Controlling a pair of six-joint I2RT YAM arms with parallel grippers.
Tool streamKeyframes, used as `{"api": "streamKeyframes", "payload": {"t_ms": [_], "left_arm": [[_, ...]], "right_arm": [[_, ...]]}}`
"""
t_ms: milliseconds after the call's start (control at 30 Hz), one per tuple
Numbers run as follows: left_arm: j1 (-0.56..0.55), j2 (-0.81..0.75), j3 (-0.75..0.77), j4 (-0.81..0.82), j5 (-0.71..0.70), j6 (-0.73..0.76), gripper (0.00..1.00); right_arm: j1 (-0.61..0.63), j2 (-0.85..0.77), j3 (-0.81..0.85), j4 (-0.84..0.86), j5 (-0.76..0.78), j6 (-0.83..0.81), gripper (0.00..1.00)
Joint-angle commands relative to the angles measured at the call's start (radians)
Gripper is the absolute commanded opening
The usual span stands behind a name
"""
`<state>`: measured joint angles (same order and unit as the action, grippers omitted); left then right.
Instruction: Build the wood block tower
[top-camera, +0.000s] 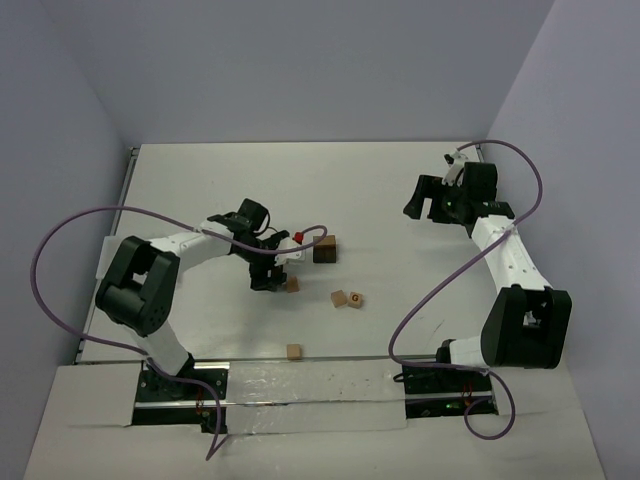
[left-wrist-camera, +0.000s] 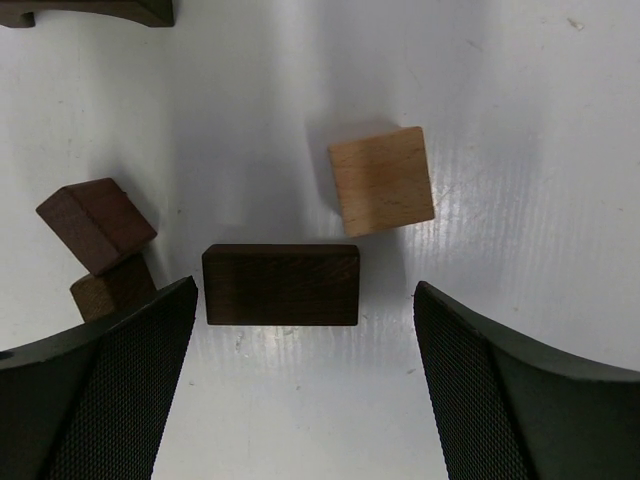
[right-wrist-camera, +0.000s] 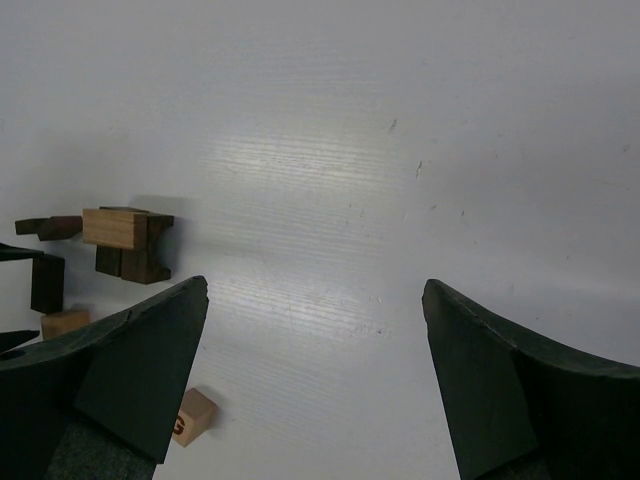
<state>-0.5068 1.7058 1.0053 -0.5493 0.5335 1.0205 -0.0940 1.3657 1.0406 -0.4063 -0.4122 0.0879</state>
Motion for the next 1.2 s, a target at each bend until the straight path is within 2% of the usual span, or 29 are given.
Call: {"api": "streamKeyframes", "payload": {"t_ms": [0,433,633,733,767,867,967,1033,1067,1100,1133,1167], "left_arm": [[-0.003,0.018,-0.007,0.068,0.005,0.038,0.94],[-0.015,-0.002,-0.024,0.032,-0.017,0.021,0.81],[-0.024,-0.068,-0.03,0.011,-0.036,-0.056,0.59],[-0.049,-0.153,-0.022,-0.004,-0.044,-0.164,0.38],[-0.06,-0.156,-0.021,-0.001,-0.051,-0.17,0.27],[-0.126,-0.256,0.028,0.023,-0.104,-0.439,0.0],[-0.203,-0.263,0.089,0.066,-0.254,-0.763,0.0],[-0.245,-0.236,0.148,0.068,-0.383,-1.067,0.0],[-0.278,-0.221,0.171,0.061,-0.44,-1.155,0.0],[-0.301,-0.182,0.221,0.046,-0.557,-1.29,0.0],[-0.317,-0.143,0.269,0.02,-0.63,-1.38,0.0],[-0.324,-0.104,0.315,-0.036,-0.646,-1.434,0.0]], "right_arm": [[0.01,0.006,0.052,0.011,-0.002,-0.007,0.95],[0.008,-0.004,0.05,0.014,-0.013,-0.007,0.94],[0.01,-0.028,0.049,0.01,-0.012,-0.007,0.94],[0.008,-0.045,0.047,0.007,-0.01,-0.007,0.94],[0.01,-0.048,0.047,0.006,-0.008,-0.008,0.94],[0.01,-0.059,0.049,0.001,-0.006,-0.009,0.94],[0.01,-0.058,0.049,-0.002,-0.002,-0.008,0.94],[0.01,-0.054,0.049,0.002,0.001,-0.002,0.94],[0.009,-0.05,0.049,0.003,0.003,0.0,0.94],[0.009,-0.047,0.05,0.003,0.008,0.002,0.94],[0.01,-0.045,0.052,0.002,0.01,0.003,0.94],[0.01,-0.044,0.055,0.001,0.014,0.003,0.94]]}}
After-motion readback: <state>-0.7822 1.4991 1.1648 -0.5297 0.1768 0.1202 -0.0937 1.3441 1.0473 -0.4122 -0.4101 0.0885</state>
